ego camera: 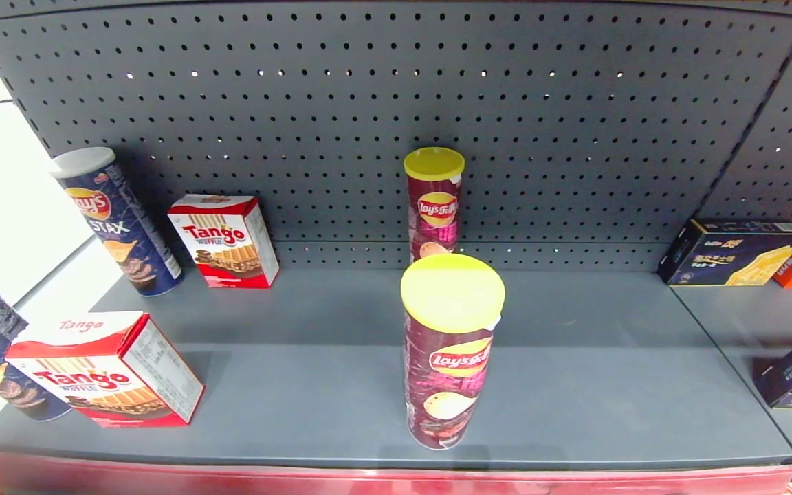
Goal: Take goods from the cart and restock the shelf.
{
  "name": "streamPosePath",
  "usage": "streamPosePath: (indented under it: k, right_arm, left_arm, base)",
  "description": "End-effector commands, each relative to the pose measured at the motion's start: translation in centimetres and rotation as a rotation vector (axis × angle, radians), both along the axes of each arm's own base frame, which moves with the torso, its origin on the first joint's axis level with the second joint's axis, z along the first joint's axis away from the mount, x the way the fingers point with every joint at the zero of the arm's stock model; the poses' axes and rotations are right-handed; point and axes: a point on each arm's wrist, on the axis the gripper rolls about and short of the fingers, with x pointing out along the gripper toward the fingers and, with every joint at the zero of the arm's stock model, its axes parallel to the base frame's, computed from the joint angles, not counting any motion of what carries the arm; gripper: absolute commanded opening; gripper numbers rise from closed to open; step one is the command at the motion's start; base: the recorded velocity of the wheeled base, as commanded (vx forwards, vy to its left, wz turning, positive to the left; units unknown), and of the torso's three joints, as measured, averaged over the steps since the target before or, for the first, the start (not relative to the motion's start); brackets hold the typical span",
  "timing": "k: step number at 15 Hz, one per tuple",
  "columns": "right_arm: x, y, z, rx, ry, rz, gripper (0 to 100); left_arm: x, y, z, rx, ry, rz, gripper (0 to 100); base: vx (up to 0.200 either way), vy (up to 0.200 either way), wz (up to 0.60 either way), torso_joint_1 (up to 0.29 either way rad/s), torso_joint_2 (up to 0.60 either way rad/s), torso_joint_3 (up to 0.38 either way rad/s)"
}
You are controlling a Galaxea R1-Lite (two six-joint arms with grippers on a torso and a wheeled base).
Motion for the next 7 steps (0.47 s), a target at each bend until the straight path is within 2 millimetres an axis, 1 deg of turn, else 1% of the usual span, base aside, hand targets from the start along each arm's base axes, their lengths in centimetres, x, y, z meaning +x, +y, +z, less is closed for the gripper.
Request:
streamPosePath:
  k: [1,7]
  right_arm:
    - [0.01,0.0,0.0,0.0,0.001,0.0,100]
    - [0.01,0.0,0.0,0.0,0.001,0.0,100]
  left_arm:
    - [0.0,0.0,0.0,-0.001,0.0,0.001,100]
    - [0.0,0.0,0.0,0.0,0.0,0.001,100]
  base:
    - [0.0,0.0,0.0,0.0,0.0,0.0]
    - [0.0,0.0,0.0,0.0,0.0,0.0]
